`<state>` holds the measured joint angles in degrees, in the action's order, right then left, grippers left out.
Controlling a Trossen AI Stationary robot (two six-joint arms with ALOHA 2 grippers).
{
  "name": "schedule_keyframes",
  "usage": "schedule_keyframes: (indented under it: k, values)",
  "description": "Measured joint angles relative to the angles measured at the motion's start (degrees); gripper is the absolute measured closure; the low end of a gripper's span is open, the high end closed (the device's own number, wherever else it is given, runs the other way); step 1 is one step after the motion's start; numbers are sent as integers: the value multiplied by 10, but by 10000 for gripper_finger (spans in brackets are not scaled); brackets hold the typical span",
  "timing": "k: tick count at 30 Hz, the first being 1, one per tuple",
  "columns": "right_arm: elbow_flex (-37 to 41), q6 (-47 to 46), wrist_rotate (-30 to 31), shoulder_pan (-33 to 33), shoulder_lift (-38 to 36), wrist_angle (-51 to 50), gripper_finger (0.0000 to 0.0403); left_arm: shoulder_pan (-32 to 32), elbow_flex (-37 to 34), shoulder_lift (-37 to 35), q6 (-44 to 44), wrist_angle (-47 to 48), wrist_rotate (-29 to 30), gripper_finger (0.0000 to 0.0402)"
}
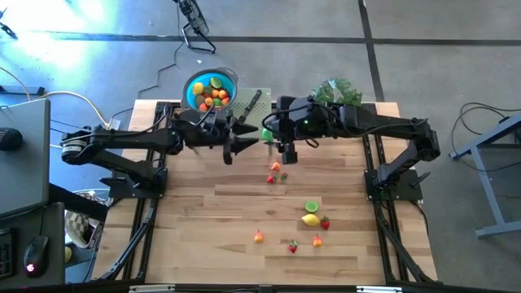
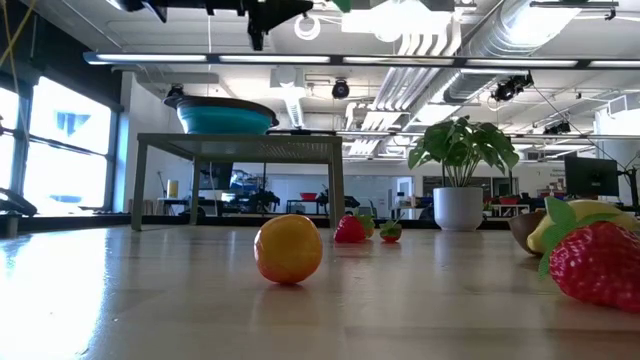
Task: Pick & Place Fruit
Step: Put the half green pear into the strainer bowl on the shelf
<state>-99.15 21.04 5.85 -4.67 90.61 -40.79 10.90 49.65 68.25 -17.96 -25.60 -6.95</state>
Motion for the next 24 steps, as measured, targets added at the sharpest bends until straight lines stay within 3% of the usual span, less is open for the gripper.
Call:
schedule_keyframes:
  k: [3, 11, 18, 24]
  values:
    - [0, 3, 39, 0, 0, -12, 161, 0, 0, -2, -32, 5, 25, 195]
    - [1, 35, 124, 7, 27, -15, 182, 0, 0, 16, -151, 6, 49, 216]
    - [2, 67, 201, 17, 62, -25, 154, 0, 0, 21, -204, 6, 74, 234]
    - [1, 79, 197, 17, 71, -21, 208, 0, 0, 21, -264, 82, 127, 252]
